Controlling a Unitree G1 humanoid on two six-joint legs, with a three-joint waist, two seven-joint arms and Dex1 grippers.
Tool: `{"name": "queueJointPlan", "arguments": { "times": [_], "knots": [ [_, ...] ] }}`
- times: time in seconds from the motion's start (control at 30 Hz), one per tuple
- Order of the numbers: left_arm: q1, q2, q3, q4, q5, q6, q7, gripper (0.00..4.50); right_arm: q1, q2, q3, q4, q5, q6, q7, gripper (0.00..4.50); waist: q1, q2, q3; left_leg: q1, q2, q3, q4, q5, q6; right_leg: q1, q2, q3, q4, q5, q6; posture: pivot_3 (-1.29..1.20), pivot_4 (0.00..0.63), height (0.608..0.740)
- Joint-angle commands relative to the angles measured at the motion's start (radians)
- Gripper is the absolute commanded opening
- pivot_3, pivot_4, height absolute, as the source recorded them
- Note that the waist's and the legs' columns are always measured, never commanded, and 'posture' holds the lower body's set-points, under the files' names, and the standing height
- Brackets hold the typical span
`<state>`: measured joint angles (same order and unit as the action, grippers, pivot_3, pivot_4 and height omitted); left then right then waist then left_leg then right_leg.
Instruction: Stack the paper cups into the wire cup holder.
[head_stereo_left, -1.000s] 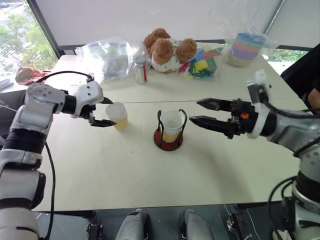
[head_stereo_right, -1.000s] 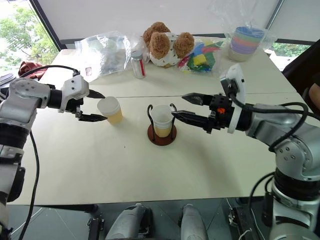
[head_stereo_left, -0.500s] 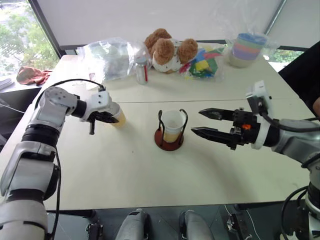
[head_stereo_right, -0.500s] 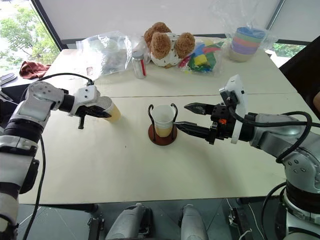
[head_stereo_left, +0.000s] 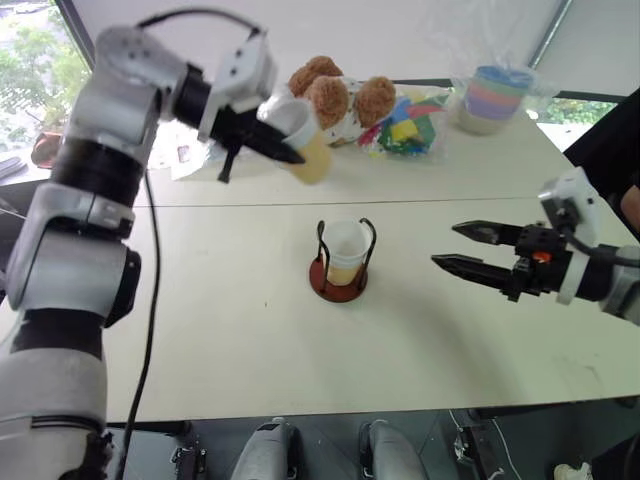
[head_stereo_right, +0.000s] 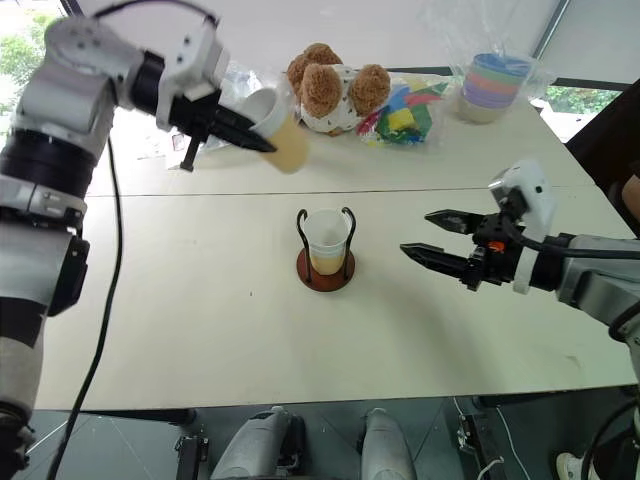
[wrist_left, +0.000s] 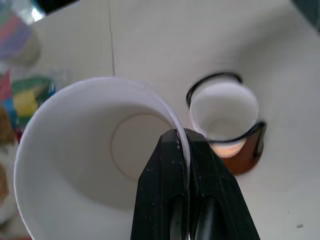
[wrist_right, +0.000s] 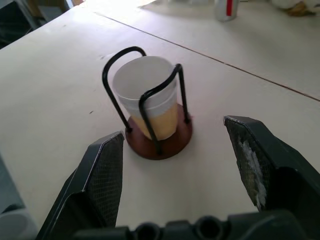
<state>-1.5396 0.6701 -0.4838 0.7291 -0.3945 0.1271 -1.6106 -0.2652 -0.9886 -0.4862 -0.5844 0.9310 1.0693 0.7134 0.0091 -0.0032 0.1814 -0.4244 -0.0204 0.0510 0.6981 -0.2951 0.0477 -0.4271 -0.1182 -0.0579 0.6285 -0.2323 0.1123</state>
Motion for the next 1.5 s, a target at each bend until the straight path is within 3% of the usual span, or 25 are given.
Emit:
{"name": "queueJointPlan", "arguments": {
  "times": [0.03,0.33,0.8,0.9,0.93,1.03,1.17,1.37,1.5],
  "knots": [
    [-0.026,0.022,-0.122,-0.037,-0.166,0.022,-0.004,0.04,0.012,-0.014,-0.06,-0.032,0.023,-0.019,-0.011,3.46,-0.003,0.0,0.0,0.001,0.0,0.0,0.0,0.0,0.0,0.0,0.0,0.0,0.0,0.0,0.0,0.0,0.15,0.74],
    [-0.026,0.034,-0.417,-0.042,-0.227,-0.19,-0.004,0.04,0.078,0.015,-0.112,-0.123,0.113,-0.009,-0.116,3.46,0.006,0.0,0.0,0.001,0.0,0.0,0.001,0.001,-0.001,-0.001,0.0,0.001,0.0,0.0,0.0,0.0,0.15,0.74],
    [-0.073,-0.085,-0.506,0.125,-0.194,-0.336,-0.004,0.04,0.187,0.033,-0.136,-0.192,0.239,-0.047,-0.253,3.46,0.005,0.0,0.001,0.0,0.0,0.0,0.001,0.001,-0.001,-0.001,0.0,0.001,-0.001,0.0,0.0,0.0,0.15,0.74],
    [-0.089,-0.101,-0.51,0.149,-0.192,-0.348,-0.004,0.83,0.207,0.034,-0.132,-0.198,0.245,-0.061,-0.267,3.46,0.006,0.0,0.001,0.0,0.0,0.0,0.001,0.001,-0.001,-0.001,0.0,0.001,-0.001,0.0,0.0,0.0,0.15,0.74],
    [-0.092,-0.106,-0.503,0.158,-0.19,-0.353,-0.004,1.35,0.211,0.033,-0.129,-0.199,0.247,-0.067,-0.272,3.46,0.006,-0.001,0.001,0.0,0.0,-0.001,0.001,0.0,-0.001,-0.001,0.0,0.001,-0.001,0.0,0.0,0.0,0.15,0.74],
    [-0.104,-0.11,-0.465,0.188,-0.192,-0.346,-0.004,2.81,0.22,0.032,-0.111,-0.204,0.245,-0.083,-0.285,3.46,0.006,-0.001,0.001,-0.001,0.0,0.0,0.001,0.0,-0.001,-0.001,0.0,0.001,-0.001,0.0,0.0,0.0,0.15,0.74],
    [-0.105,-0.092,-0.355,0.176,-0.273,-0.216,-0.004,2.81,0.225,0.026,-0.103,-0.194,0.241,-0.101,-0.285,3.46,0.004,-0.001,0.001,-0.001,0.0,-0.001,0.001,0.0,-0.001,-0.001,0.0,0.001,-0.001,0.0,0.0,0.0,0.15,0.74],
    [-0.051,-0.074,-0.052,0.27,-0.198,-0.06,0.022,2.81,0.246,0.053,-0.041,-0.136,0.122,-0.153,-0.292,3.46,0.003,-0.001,0.001,0.0,0.0,0.0,0.001,0.0,-0.001,-0.001,0.001,0.0,-0.001,0.0,0.0,0.0,0.15,0.74],
    [0.213,-0.005,0.18,0.068,-0.215,0.071,0.341,2.81,0.233,0.17,0.088,-0.02,-0.056,-0.279,-0.324,3.46,-0.002,0.001,-0.001,0.002,0.0,0.0,0.001,0.0,0.0,0.001,0.0,0.001,0.0,0.0,0.0,0.0,0.15,0.74]
  ]
}}
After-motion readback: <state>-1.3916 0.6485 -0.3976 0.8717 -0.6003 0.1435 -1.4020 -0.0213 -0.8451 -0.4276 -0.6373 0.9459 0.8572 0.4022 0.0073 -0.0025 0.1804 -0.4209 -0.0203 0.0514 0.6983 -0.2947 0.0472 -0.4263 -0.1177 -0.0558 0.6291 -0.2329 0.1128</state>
